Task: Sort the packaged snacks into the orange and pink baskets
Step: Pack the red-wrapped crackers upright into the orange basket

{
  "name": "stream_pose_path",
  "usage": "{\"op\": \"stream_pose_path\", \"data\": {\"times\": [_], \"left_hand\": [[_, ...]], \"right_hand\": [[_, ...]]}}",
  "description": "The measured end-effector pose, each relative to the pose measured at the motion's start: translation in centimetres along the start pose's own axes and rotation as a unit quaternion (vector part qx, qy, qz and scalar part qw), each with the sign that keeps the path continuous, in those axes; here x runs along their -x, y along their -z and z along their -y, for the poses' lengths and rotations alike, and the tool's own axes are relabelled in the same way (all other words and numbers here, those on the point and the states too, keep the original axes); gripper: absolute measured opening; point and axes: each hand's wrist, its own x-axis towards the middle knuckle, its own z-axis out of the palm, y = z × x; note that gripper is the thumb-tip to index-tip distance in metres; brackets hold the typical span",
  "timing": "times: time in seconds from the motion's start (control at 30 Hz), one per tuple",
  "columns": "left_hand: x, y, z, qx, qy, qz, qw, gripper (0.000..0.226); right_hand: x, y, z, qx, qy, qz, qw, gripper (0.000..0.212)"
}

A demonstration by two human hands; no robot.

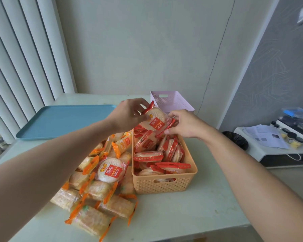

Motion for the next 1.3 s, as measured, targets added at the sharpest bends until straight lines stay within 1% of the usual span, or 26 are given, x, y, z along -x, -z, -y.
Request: {"op": "stream_pose_path", "data": {"times": [0.03, 0.1, 0.2, 0.23, 0.27, 0.33, 0.37, 0.4, 0.47, 0.5, 0.6, 0.7, 0.73, 0.8, 0.83, 0.87, 0.9, 0.93, 1.0, 1.07, 1.1, 1.13, 1.2, 1.3], "left_hand": [[0.0, 0.0, 0.0, -0.016, -0.010, -0.011, 1.000, 0.023], [-0.1, 0.0, 0.1, -0.009, -0.025, -0.056, 0.998, 0.024], [-0.6, 0.5, -0.1, 0.071, -0.015, -0.160, 0.984, 0.022], [-0.8, 0.8, -0.2, 0.097, 0.000, -0.173, 0.980, 0.022], [-0.9, 1.0, -0.1, 0.105, 0.012, -0.171, 0.980, 0.022], [-0.9, 1.0, 0.3, 0.079, 0.020, -0.132, 0.988, 0.024], [-0.7, 0.9, 0.5, 0.062, 0.019, -0.109, 0.992, 0.024], [-0.4, 0.8, 0.6, 0.051, 0.019, -0.091, 0.994, 0.024], [0.2, 0.7, 1.0, 0.043, 0.018, -0.071, 0.996, 0.023], [0.3, 0.7, 1.2, 0.038, 0.015, -0.060, 0.997, 0.022], [0.6, 0.6, 1.5, 0.003, 0.011, -0.025, 1.000, 0.023], [0.4, 0.1, 1.6, -0.011, 0.026, 0.001, 1.000, 0.025], [0.3, -0.1, 1.6, -0.013, 0.027, 0.023, 0.999, 0.025], [0.1, -0.7, 1.3, -0.024, 0.015, 0.077, 0.997, 0.027], [0.1, -1.1, 1.3, -0.029, 0.010, 0.099, 0.995, 0.028], [0.2, -1.5, 1.2, -0.033, 0.009, 0.111, 0.993, 0.030], [0.3, -1.8, 1.0, -0.032, 0.008, 0.114, 0.993, 0.031], [0.2, -1.9, 0.8, -0.028, 0.002, 0.105, 0.994, 0.032], [0.0, -1.4, 0.1, 0.004, -0.017, 0.052, 0.998, 0.030], [-0.4, -0.3, -0.7, 0.027, -0.030, -0.003, 0.999, 0.029], [-0.6, 0.1, -0.9, 0.007, -0.040, -0.007, 0.999, 0.029], [-0.7, 0.2, -1.0, -0.031, -0.048, 0.004, 0.998, 0.028], [-0.4, -0.5, -0.4, -0.112, -0.058, 0.039, 0.991, 0.027], [0.5, -2.2, 0.7, -0.144, -0.026, 0.077, 0.986, 0.028]], "right_hand": [[0.3, 0.1, 0.3, 0.010, -0.005, -0.016, 1.000, 0.051], [0.9, 0.1, 0.7, 0.048, 0.007, -0.047, 0.998, 0.045], [1.5, -0.6, 1.2, 0.070, 0.023, -0.063, 0.995, 0.044], [1.6, -1.0, 1.4, 0.069, 0.032, -0.061, 0.995, 0.044], [1.6, -1.5, 1.7, 0.064, 0.055, -0.049, 0.995, 0.044], [1.5, -2.7, 2.0, 0.054, 0.118, 0.012, 0.991, 0.049], [1.5, -3.4, 2.1, 0.060, 0.142, 0.039, 0.987, 0.045], [1.5, -3.9, 2.0, 0.074, 0.154, 0.049, 0.984, 0.037], [1.1, -3.9, 1.5, 0.092, 0.154, 0.021, 0.984, 0.026], [0.8, -3.4, 1.1, 0.071, 0.140, -0.002, 0.988, 0.026], [0.1, -0.4, -0.1, -0.047, 0.076, -0.035, 0.995, 0.039], [0.1, 2.2, -1.1, -0.133, 0.050, -0.018, 0.990, 0.051], [0.2, 2.7, -1.1, -0.169, 0.043, -0.019, 0.985, 0.059], [0.5, 3.5, -1.1, -0.212, 0.046, -0.042, 0.975, 0.082], [0.6, 3.6, -1.1, -0.223, 0.054, -0.056, 0.972, 0.091], [0.8, 3.6, -1.0, -0.238, 0.064, -0.062, 0.967, 0.095], [0.9, 3.5, -0.9, -0.255, 0.073, -0.066, 0.962, 0.093], [0.9, 3.2, -1.0, -0.266, 0.081, -0.073, 0.958, 0.084], [0.8, 2.5, -1.2, -0.262, 0.083, -0.109, 0.955, 0.060], [0.6, 2.2, -1.2, -0.243, 0.072, -0.170, 0.952, 0.037], [0.6, 2.0, -1.2, -0.242, 0.061, -0.193, 0.949, 0.028], [0.4, 1.9, -1.2, -0.247, 0.049, -0.204, 0.946, 0.021], [0.2, 1.3, -1.1, -0.273, 0.031, -0.201, 0.940, 0.017], [-0.2, 0.3, -0.8, -0.294, 0.037, -0.184, 0.937, 0.022]]}}
